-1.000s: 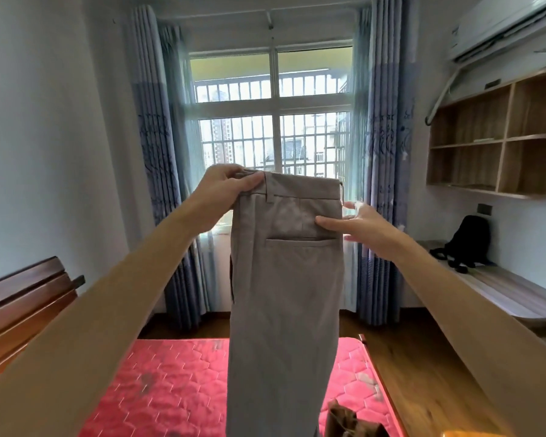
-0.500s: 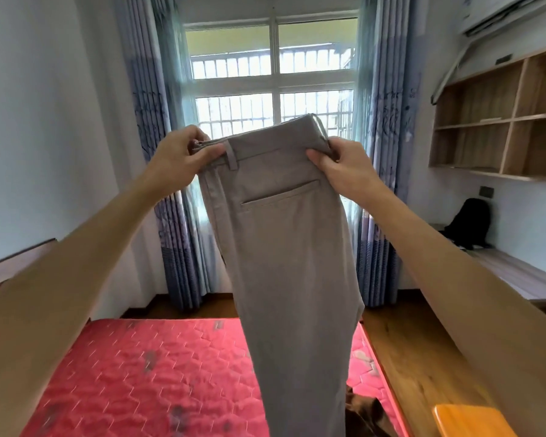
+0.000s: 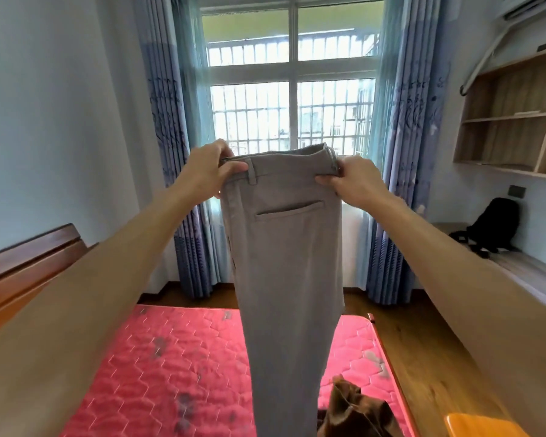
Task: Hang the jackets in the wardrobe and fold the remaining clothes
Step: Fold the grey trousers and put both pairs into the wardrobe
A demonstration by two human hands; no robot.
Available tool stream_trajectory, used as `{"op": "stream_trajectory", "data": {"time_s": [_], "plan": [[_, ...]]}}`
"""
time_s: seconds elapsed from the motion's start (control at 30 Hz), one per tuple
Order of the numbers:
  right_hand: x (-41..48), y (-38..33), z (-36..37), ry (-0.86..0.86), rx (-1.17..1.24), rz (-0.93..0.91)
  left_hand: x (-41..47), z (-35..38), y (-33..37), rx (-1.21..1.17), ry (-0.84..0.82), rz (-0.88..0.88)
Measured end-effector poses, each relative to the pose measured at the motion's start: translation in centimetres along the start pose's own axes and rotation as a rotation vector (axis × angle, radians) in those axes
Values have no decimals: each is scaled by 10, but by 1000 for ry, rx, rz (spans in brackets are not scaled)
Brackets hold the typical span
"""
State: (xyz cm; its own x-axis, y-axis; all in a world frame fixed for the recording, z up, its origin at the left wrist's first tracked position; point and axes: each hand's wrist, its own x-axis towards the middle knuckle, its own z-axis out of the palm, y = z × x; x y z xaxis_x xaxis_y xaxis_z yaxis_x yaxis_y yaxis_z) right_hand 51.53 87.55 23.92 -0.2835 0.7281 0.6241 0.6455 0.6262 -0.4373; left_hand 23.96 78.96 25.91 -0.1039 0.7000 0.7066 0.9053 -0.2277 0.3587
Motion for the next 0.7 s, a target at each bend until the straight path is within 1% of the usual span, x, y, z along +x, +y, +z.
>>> {"op": "stream_trajectory", "data": {"time_s": [0.07, 0.13, 0.2, 0.27, 0.3, 0.37, 0.47, 0.6, 0.7], "plan": [[8, 3, 16, -39, 4, 40, 1, 7, -5, -79, -32, -93], [19, 4, 33, -78, 21, 61, 7, 12, -10, -63, -25, -163], [32, 0, 47, -88, 24, 71, 16, 12, -14, -41, 18, -215], [46, -6, 56, -49, 54, 77, 26, 8, -16, -120, 78, -262], [52, -9, 58, -21, 94, 74, 29, 3, -15, -122, 122, -269], [58, -12, 58, 39, 226, 65, 34, -8, -9, -73, 196, -243], [60, -15, 53, 106, 411, 36, 41, -25, 4, -101, 248, -174], [52, -16, 35, 97, 494, -65, 37, -33, 20, -99, 278, -136], [41, -9, 24, 79, 520, -95, 22, -29, 33, -103, 298, -114]]}}
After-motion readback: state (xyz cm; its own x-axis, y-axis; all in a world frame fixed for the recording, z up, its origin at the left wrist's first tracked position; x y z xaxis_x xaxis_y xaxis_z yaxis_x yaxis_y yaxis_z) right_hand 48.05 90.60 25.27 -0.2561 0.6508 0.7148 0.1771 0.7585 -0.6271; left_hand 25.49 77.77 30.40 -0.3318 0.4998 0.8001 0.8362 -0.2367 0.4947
